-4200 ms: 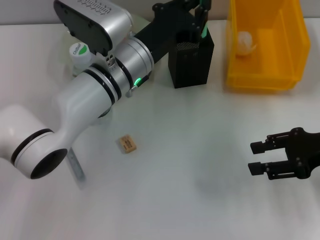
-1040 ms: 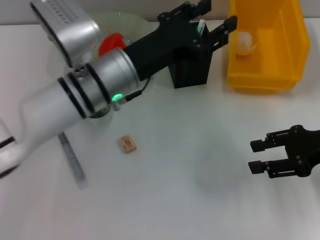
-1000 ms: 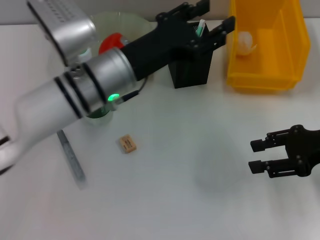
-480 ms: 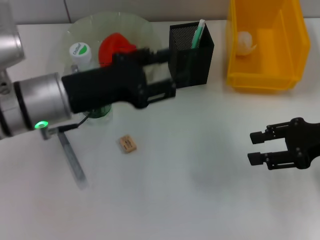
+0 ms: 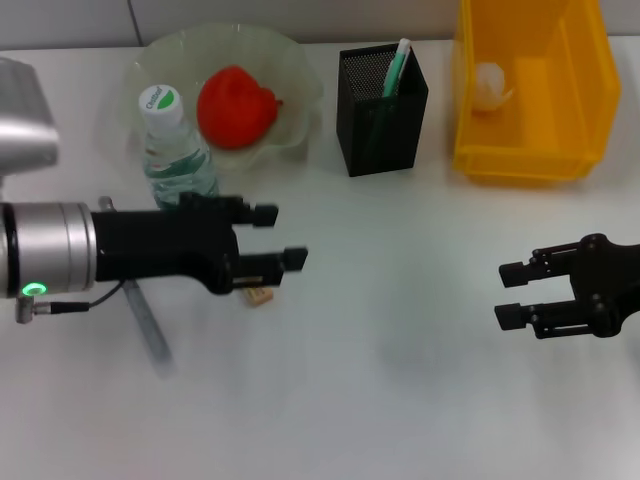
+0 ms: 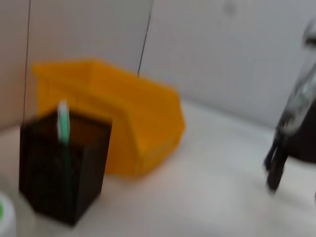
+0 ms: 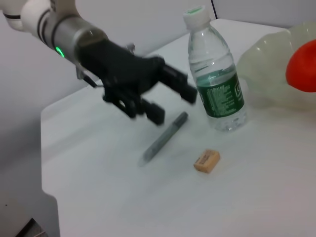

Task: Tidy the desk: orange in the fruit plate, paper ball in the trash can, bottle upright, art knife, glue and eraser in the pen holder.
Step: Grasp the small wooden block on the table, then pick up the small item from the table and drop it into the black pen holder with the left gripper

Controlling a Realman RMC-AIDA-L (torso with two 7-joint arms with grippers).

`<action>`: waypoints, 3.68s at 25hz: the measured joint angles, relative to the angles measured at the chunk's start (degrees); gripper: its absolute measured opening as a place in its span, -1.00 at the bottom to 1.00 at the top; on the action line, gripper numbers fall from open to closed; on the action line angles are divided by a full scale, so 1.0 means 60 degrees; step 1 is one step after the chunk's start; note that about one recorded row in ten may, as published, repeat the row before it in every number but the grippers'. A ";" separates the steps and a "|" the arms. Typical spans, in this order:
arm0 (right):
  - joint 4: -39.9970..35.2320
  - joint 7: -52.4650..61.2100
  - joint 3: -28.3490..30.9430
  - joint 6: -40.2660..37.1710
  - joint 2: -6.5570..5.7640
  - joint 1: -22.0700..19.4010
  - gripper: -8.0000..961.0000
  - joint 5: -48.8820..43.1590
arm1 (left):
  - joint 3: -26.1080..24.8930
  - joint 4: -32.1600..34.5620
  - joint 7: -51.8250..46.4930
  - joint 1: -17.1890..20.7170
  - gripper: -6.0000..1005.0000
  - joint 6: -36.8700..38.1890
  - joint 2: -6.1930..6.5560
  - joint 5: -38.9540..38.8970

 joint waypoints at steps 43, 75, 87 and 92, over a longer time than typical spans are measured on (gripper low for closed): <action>0.0073 -0.1746 0.0944 -0.0161 0.0453 -0.0292 0.29 0.0424 | 0.0196 -0.1326 -0.0727 -0.1146 0.31 -0.1521 -0.0417 0.4013; 0.0073 -0.1264 0.0960 -0.0263 0.0352 -0.0206 0.29 0.0478 | 0.1039 -0.1084 -0.0681 -0.1034 -0.18 -0.2422 -0.0401 0.4080; 0.0073 -0.1247 0.0960 -0.0258 0.0350 -0.0203 0.29 0.0478 | 0.0632 -0.0379 -0.0708 -0.0736 -0.20 -0.1630 -0.0394 0.3673; 0.0072 -0.1247 0.0960 -0.0250 0.0350 -0.0193 0.29 0.0478 | -0.0114 0.0151 -0.0638 -0.0523 -0.20 -0.0412 -0.0379 0.2507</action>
